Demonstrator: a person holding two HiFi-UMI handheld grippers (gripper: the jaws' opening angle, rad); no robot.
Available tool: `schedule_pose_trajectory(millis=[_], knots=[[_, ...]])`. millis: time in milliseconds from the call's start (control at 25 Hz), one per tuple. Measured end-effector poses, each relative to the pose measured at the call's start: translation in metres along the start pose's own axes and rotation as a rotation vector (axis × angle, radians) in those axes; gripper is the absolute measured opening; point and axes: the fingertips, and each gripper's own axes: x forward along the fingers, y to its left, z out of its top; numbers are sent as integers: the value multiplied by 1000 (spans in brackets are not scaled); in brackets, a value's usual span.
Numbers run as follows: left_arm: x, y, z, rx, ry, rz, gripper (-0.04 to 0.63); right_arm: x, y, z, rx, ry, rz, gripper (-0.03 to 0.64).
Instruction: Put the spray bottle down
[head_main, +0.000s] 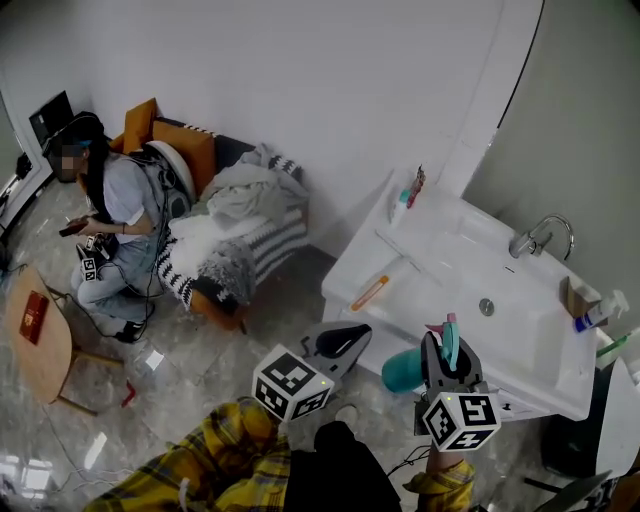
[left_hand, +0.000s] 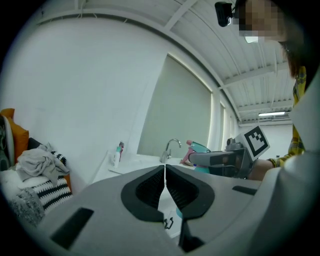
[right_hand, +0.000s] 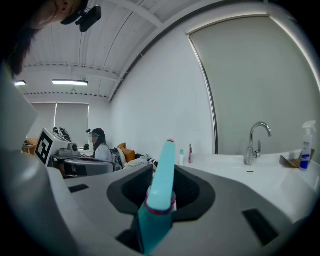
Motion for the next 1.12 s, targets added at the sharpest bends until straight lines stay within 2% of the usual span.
schedule_pose_trajectory(millis=[160,560,880,1120], knots=[[38,18,13,-11,-7,24,11,30,-28,14,-3,-9,27,106],[118,40,33,18,-17,60,11,82,-93,39,-10,-46,81,106],[160,48,41,40,-16,67,11,117,-124,50,-33,-64,113,106],[185,74,44,39,-14,66,11,149,-139,58,-40,-77,104,106]])
